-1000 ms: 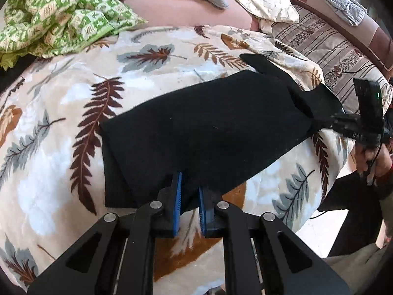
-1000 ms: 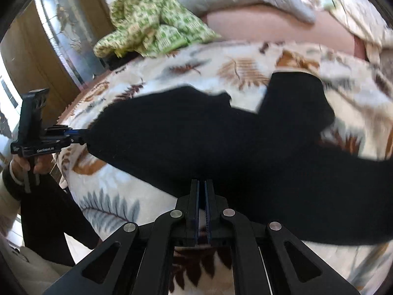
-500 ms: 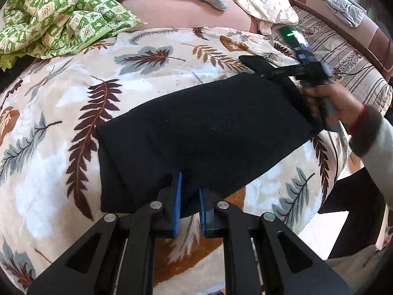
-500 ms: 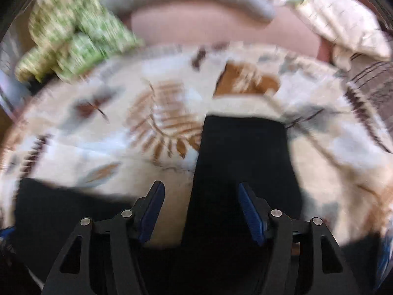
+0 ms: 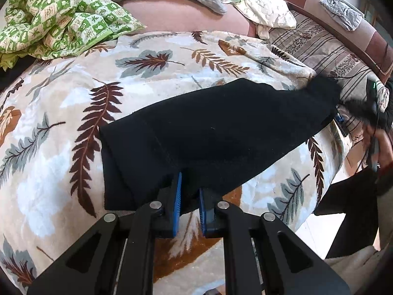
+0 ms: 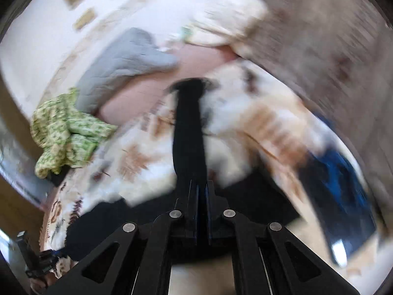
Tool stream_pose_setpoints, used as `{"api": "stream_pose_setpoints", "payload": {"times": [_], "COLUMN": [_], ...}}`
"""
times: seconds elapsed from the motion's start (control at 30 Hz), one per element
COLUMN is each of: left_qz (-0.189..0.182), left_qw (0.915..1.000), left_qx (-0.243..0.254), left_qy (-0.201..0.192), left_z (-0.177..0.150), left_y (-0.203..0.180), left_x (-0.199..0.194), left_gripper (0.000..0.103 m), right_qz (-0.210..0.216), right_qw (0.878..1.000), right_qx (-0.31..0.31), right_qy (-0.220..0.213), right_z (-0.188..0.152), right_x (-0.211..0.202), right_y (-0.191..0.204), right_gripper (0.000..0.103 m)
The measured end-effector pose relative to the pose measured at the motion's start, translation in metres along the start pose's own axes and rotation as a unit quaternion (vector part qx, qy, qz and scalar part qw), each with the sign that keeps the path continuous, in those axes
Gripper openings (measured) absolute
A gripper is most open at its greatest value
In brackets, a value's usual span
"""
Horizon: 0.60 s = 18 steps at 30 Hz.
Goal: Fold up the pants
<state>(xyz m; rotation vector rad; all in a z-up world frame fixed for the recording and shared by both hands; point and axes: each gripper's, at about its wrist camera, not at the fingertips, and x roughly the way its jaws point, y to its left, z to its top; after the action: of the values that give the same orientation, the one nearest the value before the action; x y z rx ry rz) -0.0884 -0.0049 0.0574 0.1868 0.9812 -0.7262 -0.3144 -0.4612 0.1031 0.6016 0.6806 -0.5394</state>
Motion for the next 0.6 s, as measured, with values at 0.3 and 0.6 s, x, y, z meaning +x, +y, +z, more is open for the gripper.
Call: {"api": "stream_pose_setpoints", "payload": {"times": [0.3, 0.6], "left_qz": [0.008, -0.001], "left_qw": [1.0, 0.9978], "left_qx": [-0.001, -0.04], "left_qy": [0.003, -0.054], "left_z": [-0.007, -0.011], "left_y": [0.001, 0.024], "left_x": [-0.003, -0.043], "left_gripper": [0.013, 0.03], "right_qz": [-0.028, 0.072], "right_qw": [0.999, 0.992], "right_qx": [-0.016, -0.084], "right_qy": [0.034, 0.065], "right_z": [-0.031, -0.042], "right_x": [0.009, 0.01], "right_y": [-0.002, 0.074], "right_gripper": [0.007, 0.06]}}
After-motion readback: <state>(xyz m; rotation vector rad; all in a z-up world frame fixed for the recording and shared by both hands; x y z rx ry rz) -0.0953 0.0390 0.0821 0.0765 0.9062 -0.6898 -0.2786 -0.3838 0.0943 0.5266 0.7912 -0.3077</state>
